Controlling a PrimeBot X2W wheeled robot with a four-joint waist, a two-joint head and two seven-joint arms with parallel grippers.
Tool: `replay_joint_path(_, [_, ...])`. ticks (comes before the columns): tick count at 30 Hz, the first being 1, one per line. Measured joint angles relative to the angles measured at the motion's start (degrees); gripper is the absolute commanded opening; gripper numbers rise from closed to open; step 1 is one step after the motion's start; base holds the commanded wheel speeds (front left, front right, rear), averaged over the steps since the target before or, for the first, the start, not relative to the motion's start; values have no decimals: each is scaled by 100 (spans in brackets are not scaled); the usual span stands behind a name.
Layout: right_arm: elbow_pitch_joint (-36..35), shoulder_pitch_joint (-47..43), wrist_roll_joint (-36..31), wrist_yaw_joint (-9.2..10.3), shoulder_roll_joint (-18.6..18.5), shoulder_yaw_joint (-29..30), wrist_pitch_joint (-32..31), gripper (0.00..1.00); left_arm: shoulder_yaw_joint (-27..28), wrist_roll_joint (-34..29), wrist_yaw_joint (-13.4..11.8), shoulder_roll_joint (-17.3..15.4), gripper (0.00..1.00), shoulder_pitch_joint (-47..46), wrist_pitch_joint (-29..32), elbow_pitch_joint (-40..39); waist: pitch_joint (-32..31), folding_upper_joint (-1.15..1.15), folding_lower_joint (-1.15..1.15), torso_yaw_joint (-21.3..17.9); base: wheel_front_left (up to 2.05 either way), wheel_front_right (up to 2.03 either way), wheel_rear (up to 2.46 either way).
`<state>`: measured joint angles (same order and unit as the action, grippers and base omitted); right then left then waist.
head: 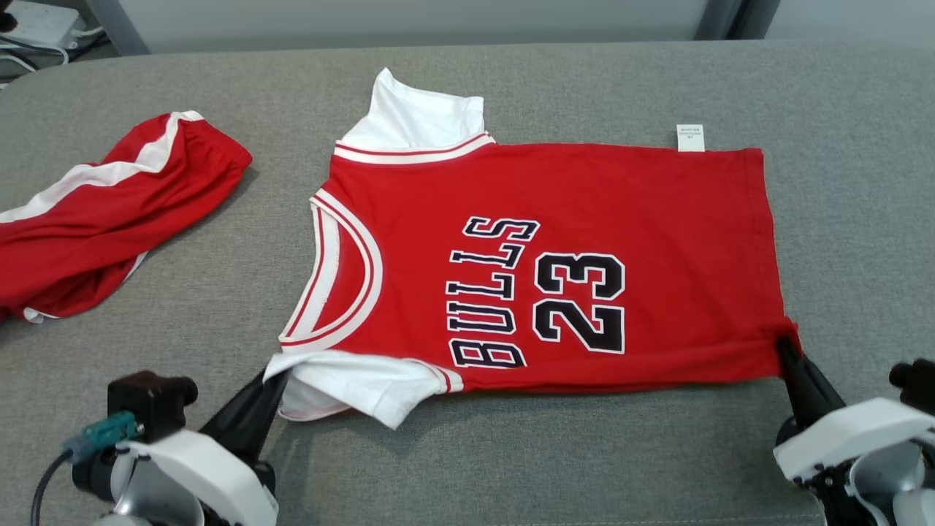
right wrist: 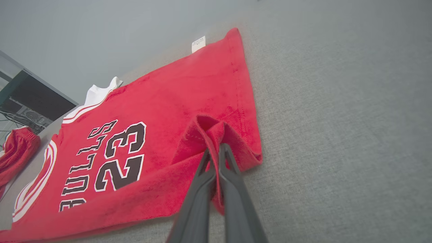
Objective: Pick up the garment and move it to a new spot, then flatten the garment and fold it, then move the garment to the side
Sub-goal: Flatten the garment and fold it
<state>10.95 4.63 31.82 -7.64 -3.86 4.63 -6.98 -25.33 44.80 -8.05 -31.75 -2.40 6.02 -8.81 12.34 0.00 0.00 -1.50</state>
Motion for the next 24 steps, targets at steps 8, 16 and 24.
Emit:
replay_joint_path(8, [705, 1406, 99, 1, 11, -164, -258, 0, 25, 58, 347, 200, 0, -1247, 109, 761, 347, 0, 0, -187, 0, 0, 0])
replay_joint_path(16, [1661, 2334, 200, 15, 18, -199, -257, 0, 37, 112, 740, 547, 0, -2051, -160, 1802, 559, 0, 0, -238, 0, 0, 0])
replay_joint_path(24, [1987, 2486, 478, 15, 29, -238, 129, 100, 43, 90, 892, 962, 100, -2378, -797, 2718, 638, 0, 0, -235, 0, 0, 0])
